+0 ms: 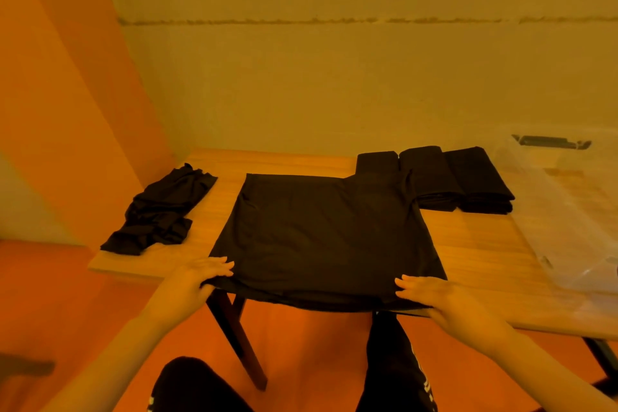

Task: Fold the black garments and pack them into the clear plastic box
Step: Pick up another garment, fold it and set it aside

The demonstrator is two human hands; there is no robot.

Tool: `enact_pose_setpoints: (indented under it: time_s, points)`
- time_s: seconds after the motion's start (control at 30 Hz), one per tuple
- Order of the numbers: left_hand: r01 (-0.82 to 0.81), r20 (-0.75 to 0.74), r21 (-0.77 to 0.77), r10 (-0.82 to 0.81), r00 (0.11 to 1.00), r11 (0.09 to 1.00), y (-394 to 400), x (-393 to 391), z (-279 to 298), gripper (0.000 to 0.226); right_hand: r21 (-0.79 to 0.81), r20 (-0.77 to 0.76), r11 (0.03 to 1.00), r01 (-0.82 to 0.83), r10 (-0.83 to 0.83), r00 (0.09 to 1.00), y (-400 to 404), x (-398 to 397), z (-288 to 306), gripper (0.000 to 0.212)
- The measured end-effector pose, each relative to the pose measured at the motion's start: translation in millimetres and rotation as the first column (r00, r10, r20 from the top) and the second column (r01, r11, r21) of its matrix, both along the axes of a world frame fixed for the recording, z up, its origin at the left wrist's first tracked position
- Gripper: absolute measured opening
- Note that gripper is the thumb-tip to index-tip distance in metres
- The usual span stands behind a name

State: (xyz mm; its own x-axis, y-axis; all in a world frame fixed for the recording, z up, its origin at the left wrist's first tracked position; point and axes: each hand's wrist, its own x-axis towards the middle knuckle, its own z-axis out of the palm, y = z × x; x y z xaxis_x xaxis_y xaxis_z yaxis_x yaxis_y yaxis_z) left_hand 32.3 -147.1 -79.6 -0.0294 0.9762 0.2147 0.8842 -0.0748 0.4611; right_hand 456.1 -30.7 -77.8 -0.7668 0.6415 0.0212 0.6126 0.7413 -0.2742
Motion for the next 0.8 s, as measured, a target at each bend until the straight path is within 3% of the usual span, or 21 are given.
enact_pose_setpoints:
  time_s: [0.07, 0.2, 0.27, 0.33, 0.43, 0.57, 0.6, 0.67, 0.7, 0.8]
  points:
    - [-0.064, 0.136, -0.076, 0.074, 0.988, 0.995, -2, -1, 4, 0.070, -0.073, -0.047, 0.997, 0.021, -0.024, 0.999, 2, 2, 1, 0.039]
    - [-0.103, 0.302, -0.190, 0.158, 0.940, 0.976, -2, -3, 14, 0.048, -0.186, -0.101, 0.982, 0.042, -0.062, 0.993, 4, 6, 9, 0.037]
    - [-0.053, 0.335, -0.230, 0.130, 0.933, 0.972, -3, -3, 18, 0.051, -0.207, -0.116, 0.978, 0.008, -0.032, 0.993, 7, 9, 3, 0.014]
    - [-0.033, 0.345, -0.258, 0.123, 0.931, 0.966, -8, -3, 22, 0.053, -0.202, -0.093, 0.979, 0.010, -0.029, 0.995, 7, 10, 0, 0.019]
    - [-0.124, 0.348, -0.248, 0.208, 0.914, 0.961, -14, -11, 17, 0.038, -0.227, -0.121, 0.972, 0.065, -0.094, 0.988, 1, 11, 2, 0.034]
    - [-0.211, 0.368, -0.220, 0.281, 0.886, 0.953, -16, -10, 20, 0.032, -0.221, -0.168, 0.961, 0.169, -0.208, 0.964, 6, 6, 12, 0.020]
    - [-0.222, 0.366, -0.215, 0.289, 0.885, 0.951, -15, -11, 22, 0.032, -0.242, -0.151, 0.950, 0.196, -0.236, 0.960, 8, 5, 16, 0.024]
    - [-0.223, 0.348, -0.209, 0.286, 0.893, 0.952, -16, -14, 28, 0.034, -0.320, -0.123, 0.920, 0.227, -0.278, 0.953, 9, 3, 34, 0.057]
    - [-0.215, 0.331, -0.212, 0.277, 0.902, 0.953, -18, -16, 31, 0.036, -0.360, -0.096, 0.906, 0.223, -0.273, 0.957, 10, 5, 38, 0.058]
    - [-0.177, 0.326, -0.248, 0.254, 0.910, 0.952, -23, -24, 40, 0.033, -0.420, 0.007, 0.889, 0.182, -0.198, 0.980, 5, 2, 64, 0.020]
